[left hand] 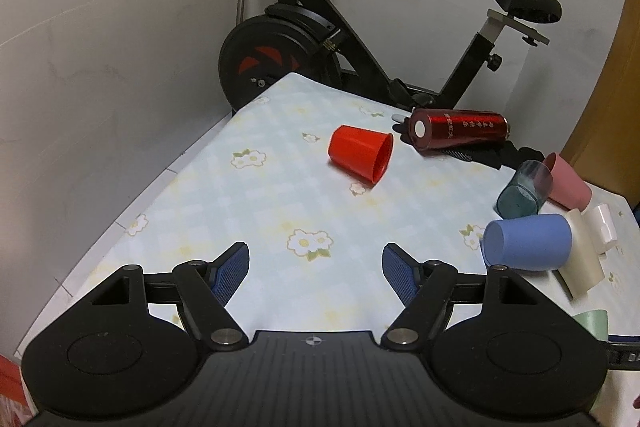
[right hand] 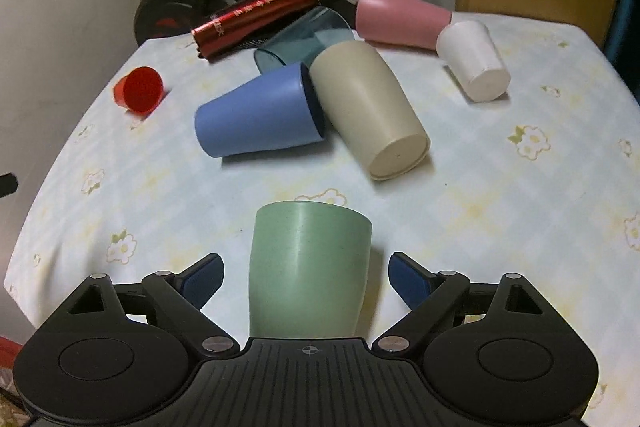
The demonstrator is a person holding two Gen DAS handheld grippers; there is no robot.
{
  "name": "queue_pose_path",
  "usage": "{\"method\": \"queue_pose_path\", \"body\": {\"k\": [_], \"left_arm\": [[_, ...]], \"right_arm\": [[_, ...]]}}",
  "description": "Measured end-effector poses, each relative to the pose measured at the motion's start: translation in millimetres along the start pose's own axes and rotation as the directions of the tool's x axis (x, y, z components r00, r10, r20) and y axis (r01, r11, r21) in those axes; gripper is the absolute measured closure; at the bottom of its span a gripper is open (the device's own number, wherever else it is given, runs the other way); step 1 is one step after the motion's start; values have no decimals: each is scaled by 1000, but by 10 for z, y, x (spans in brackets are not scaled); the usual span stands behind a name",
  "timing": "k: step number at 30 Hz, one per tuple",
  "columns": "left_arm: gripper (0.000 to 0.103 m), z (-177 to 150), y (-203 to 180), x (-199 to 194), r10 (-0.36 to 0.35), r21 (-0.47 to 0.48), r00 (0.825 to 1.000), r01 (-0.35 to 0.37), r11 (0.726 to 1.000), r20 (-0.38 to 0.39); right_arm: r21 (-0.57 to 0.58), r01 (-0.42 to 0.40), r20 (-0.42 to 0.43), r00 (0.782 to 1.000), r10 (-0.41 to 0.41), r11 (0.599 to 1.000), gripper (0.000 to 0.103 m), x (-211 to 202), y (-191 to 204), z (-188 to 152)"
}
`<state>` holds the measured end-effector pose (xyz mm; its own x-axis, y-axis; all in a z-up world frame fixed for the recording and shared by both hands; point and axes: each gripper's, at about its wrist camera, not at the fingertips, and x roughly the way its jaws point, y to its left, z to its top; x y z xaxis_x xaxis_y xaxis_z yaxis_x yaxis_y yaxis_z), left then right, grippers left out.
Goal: Flip cup upright
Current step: 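Grasp the green cup with the right tool while the left tool opens and releases it, then turn the green cup opening-up with the right tool and lower it onto the table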
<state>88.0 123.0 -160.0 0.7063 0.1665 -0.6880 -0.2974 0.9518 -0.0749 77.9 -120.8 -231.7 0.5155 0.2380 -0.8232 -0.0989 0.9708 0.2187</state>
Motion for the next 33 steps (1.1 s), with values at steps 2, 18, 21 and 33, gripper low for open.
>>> {"method": "queue_pose_path", "body": {"k": [2, 18, 21, 33], "left_arm": [[27, -20, -25, 8, -4, 10, 1000, 4, 1000, -5], [24, -95, -196, 21, -59, 80, 996, 64, 995, -60], [23, -108, -223, 50, -64, 87, 994, 72, 994, -89], [23, -154, -324, -58, -47, 122, 998, 51, 991, -41]], "right_arm": [[7, 1, -13, 1000, -1, 1000, 16, 59, -21, 4], [17, 21, -82, 996, -20, 1000, 35, 260, -39, -9], [18, 19, -80, 997, -17, 1000, 38, 255, -39, -17], [10, 9, -1, 1000, -9, 1000, 38, 68, -55, -87]]}}
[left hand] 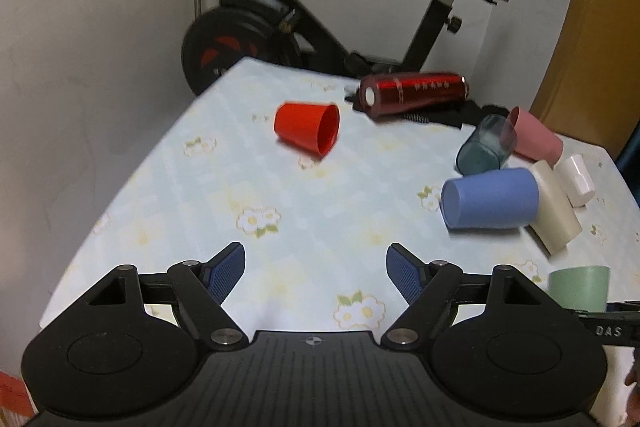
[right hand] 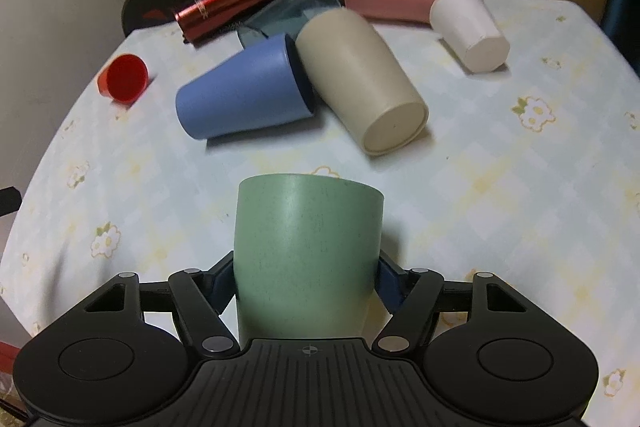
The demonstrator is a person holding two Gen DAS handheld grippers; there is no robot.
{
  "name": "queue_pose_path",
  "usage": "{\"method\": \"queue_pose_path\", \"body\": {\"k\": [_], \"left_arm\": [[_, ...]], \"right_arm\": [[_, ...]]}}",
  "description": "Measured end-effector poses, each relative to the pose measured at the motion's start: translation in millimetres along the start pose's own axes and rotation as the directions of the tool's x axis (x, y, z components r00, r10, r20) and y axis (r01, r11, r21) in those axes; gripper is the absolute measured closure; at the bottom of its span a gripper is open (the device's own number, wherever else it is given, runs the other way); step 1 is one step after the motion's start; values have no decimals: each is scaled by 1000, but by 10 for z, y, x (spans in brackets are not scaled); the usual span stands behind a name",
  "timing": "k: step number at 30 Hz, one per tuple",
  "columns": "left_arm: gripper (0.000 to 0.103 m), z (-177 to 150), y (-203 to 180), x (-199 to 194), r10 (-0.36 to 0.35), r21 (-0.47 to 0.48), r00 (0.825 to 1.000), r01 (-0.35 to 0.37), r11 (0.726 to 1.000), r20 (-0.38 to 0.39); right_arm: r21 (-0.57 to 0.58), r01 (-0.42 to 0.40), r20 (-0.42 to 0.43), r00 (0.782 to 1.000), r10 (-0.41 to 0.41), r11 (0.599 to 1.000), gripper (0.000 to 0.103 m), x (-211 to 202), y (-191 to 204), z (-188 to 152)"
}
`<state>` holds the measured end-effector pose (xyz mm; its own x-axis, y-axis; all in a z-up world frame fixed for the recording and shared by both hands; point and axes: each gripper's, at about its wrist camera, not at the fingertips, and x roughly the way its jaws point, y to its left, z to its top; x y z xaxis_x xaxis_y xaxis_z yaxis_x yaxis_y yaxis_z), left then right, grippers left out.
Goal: Flip cup upright
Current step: 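Turn the green cup opening-up with the right tool and lower it onto the table, then open the right tool and pull it back from the upright green cup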
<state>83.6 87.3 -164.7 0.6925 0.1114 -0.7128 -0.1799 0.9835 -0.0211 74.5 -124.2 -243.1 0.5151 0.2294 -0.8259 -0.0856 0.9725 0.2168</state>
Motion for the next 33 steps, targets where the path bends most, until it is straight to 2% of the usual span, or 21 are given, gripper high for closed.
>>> {"method": "queue_pose_path", "body": {"k": [8, 12, 16, 19, 23, 25, 29, 33], "left_arm": [[23, -11, -57, -160, -53, 28, 992, 50, 998, 112], [23, -9, -70, -166, -96, 18, 991, 94, 995, 93], [23, -5, -105, -124, -76, 32, 996, 75, 997, 48], [22, -3, -74, -83, -107, -5, 994, 107, 994, 9], [20, -3, -125, -18, -10, 21, 999, 11, 1000, -32], [21, 12, -171, 18, -3, 56, 998, 6, 998, -64], [21, -29, -195, -45, -30, 67, 999, 31, 997, -16], [21, -50, -200, -56, -40, 51, 999, 40, 998, -4]], "right_arm": [[-65, 30, 88, 996, -24, 997, 38, -229, 39, -67], [-85, 66, 133, 990, -54, 994, 38, -271, 24, -39], [-98, 92, 163, 984, -76, 991, 38, -239, -16, 1], [-108, 108, 177, 980, -88, 988, 38, -203, -39, 16], [-115, 113, 188, 978, -90, 987, 38, -187, -49, 12], [-118, 114, 186, 978, -91, 986, 38, -184, -47, 13], [-123, 118, 184, 978, -94, 985, 38, -183, -37, 13], [-124, 119, 183, 978, -95, 985, 38, -185, -33, 15]]}}
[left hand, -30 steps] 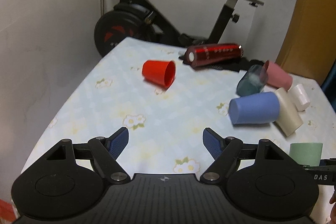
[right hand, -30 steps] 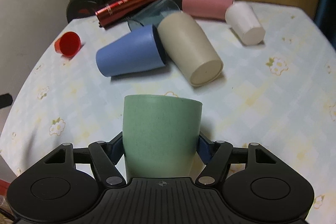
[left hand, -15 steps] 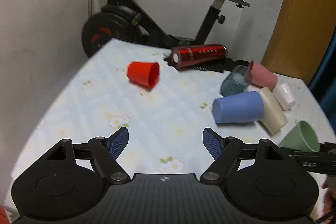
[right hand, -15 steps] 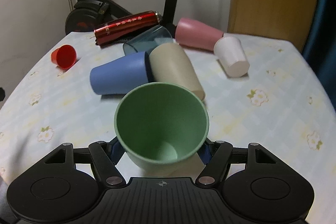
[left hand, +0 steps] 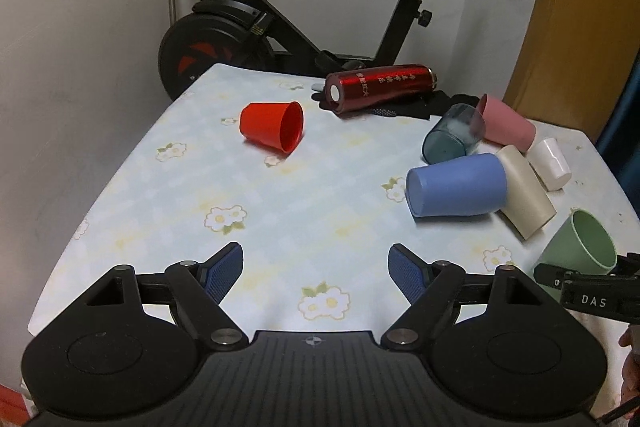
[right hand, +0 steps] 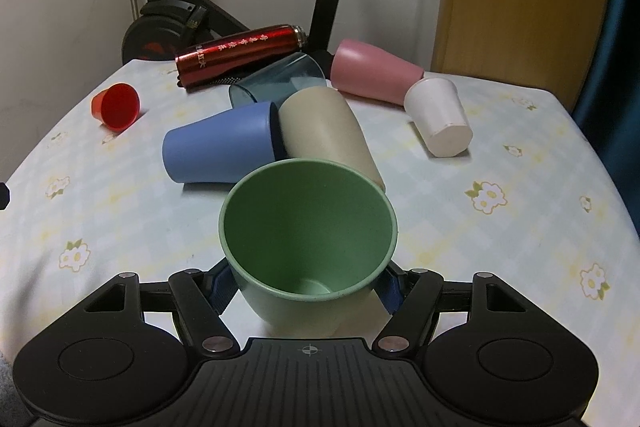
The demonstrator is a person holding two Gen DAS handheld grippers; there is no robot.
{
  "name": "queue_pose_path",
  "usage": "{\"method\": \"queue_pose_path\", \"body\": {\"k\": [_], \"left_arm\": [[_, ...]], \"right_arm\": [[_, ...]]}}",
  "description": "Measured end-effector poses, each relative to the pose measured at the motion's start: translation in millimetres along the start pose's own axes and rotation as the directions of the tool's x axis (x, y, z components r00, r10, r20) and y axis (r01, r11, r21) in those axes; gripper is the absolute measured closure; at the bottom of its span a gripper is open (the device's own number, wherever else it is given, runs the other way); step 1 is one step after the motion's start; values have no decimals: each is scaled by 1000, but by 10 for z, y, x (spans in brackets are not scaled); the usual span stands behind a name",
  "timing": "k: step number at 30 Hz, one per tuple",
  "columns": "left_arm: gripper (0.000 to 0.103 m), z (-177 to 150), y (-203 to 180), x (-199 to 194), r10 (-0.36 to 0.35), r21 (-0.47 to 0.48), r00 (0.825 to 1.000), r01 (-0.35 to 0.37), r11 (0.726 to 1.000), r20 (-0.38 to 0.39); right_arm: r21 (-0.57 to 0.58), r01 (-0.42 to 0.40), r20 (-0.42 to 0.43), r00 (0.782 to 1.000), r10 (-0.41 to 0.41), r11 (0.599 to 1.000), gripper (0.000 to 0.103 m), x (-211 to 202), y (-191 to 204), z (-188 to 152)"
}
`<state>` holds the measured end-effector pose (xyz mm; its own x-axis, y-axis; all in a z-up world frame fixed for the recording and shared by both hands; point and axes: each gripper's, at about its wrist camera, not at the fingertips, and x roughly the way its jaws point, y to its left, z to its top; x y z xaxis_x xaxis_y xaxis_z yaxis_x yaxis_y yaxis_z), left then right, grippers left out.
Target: Flip cup upright
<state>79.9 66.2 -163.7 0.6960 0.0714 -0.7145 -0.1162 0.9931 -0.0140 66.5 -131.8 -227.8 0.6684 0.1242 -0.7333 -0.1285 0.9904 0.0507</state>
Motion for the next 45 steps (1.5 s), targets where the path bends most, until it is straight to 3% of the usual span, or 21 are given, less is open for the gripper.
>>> {"method": "queue_pose_path", "body": {"k": [11, 17, 24, 34, 37, 40, 45], "left_arm": [[21, 39, 24, -14, 15, -31, 1000, -15, 999, -25], [20, 63, 63, -125, -10, -50, 1000, 12, 999, 25], [17, 122, 112, -271, -34, -85, 995, 42, 996, 91], [17, 264, 12, -599, -2, -46, 977, 12, 999, 212], [17, 342, 6, -724, -21, -45, 965, 34, 998, 260], [17, 438, 1, -905, -42, -43, 942, 59, 997, 332], [17, 596, -84, -1208, -55, -1, 898, 62, 998, 437]], "right_arm": [[-8, -9, 12, 1000, 9, 1000, 37, -46, 37, 4], [-2, -10, 23, 1000, 10, 1000, 29, -111, 41, 9], [19, -11, 45, 999, 10, 1000, 12, -230, 1, 29], [99, -53, 158, 987, 37, 994, 7, -663, -112, 94], [104, -59, 214, 976, 35, 993, 6, -880, -119, 152], [100, -46, 260, 965, 19, 994, 3, -1131, -95, 260], [112, -35, 383, 924, -11, 993, 0, -1646, -93, 470]]}}
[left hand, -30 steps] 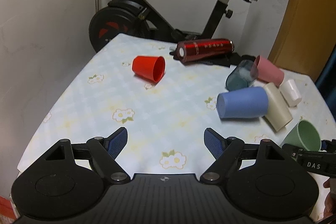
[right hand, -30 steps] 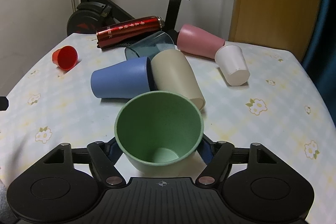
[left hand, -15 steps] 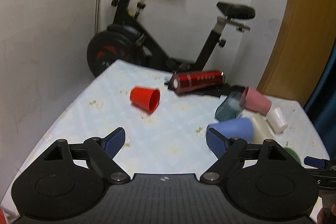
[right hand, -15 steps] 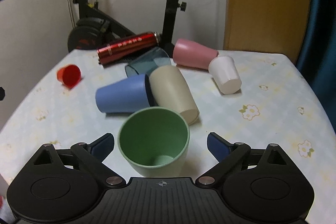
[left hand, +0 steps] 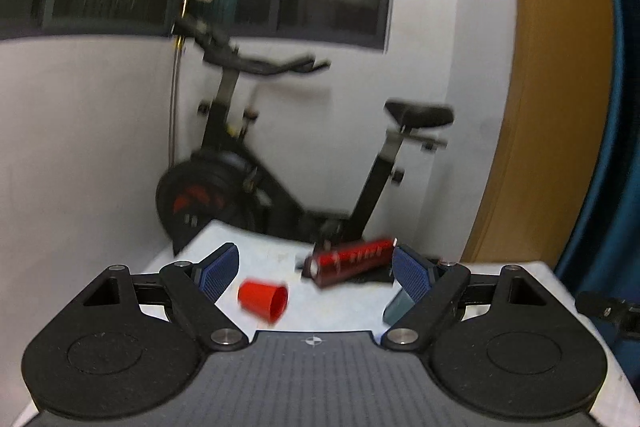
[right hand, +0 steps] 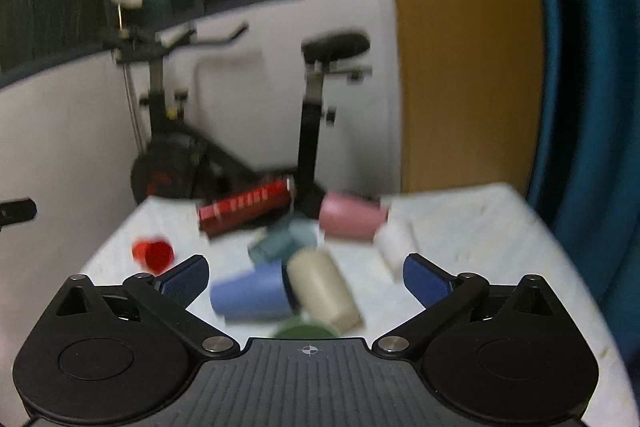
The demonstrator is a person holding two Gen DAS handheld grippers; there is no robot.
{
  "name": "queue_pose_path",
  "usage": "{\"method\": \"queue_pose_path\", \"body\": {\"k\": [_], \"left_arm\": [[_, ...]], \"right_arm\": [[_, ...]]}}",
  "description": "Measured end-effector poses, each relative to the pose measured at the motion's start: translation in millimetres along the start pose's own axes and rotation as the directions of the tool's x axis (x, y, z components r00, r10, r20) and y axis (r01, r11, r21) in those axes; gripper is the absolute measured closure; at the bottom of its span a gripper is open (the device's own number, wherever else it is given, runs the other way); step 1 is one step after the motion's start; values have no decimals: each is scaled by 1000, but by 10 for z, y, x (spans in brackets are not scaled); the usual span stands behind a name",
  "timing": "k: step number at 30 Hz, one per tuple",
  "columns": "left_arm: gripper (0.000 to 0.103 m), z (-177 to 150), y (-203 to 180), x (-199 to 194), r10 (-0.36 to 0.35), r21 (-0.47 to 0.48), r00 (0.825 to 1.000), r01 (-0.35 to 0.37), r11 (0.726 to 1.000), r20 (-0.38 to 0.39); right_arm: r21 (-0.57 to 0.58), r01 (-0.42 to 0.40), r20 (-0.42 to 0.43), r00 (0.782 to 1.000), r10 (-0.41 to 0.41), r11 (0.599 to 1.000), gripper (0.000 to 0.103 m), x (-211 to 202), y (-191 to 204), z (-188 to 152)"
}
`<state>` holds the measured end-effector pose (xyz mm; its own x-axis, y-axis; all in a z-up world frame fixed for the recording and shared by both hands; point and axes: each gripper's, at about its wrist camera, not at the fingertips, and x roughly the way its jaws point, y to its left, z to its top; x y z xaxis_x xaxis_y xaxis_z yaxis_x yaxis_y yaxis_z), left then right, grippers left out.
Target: Flip cup upright
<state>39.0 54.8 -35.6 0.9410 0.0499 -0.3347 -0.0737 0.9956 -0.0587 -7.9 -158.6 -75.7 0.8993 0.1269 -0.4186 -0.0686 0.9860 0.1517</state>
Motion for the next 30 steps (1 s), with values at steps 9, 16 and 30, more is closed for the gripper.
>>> {"method": "queue_pose_path", "body": {"k": [9, 16, 30], "left_arm": [[17, 332, -234, -292, -51, 37, 994, 48, 998, 97], [17, 402, -294, -380, -66, 59, 988, 59, 997, 142], [8, 472, -360, -530, -21, 64, 985, 10, 998, 174]], "right_arm": [[-29, 40, 56, 998, -38, 999, 0, -467, 108, 603], [-54, 65, 123, 991, -58, 996, 0, -685, 178, 793], [-99, 51, 169, 985, -34, 994, 0, -887, 312, 852]]}}
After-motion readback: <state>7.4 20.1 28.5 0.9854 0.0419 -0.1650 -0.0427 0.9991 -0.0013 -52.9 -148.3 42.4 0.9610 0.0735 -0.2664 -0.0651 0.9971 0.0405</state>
